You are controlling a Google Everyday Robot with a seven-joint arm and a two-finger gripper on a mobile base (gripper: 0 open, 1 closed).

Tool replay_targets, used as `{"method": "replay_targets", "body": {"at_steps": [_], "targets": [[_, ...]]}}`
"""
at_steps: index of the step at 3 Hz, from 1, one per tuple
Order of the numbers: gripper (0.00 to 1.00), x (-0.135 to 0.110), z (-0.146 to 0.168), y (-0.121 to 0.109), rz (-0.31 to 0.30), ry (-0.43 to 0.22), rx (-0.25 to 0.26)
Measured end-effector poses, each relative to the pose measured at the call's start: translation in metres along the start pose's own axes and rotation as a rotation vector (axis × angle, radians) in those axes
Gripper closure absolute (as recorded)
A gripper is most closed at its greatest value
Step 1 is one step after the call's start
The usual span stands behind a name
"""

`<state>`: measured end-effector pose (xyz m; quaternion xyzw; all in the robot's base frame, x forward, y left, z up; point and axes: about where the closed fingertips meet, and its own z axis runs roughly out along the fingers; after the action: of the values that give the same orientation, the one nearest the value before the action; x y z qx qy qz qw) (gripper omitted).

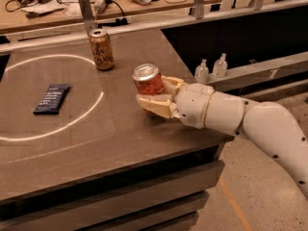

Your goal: Knock coke can over

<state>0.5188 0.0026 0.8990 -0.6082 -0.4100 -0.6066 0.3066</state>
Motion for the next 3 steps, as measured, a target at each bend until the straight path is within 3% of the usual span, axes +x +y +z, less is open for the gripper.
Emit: {"method": "replay_targets", "body": {"at_steps": [1, 2, 3], "targets": [[0.35, -0.001, 0.0, -0.003, 0.016, 0.014, -0.013], [0.04, -0.002, 0.001, -0.01, 0.02, 0.014, -0.006], [0.0, -0.002, 0.002, -0.019, 0.023, 0.019, 0.012]]}}
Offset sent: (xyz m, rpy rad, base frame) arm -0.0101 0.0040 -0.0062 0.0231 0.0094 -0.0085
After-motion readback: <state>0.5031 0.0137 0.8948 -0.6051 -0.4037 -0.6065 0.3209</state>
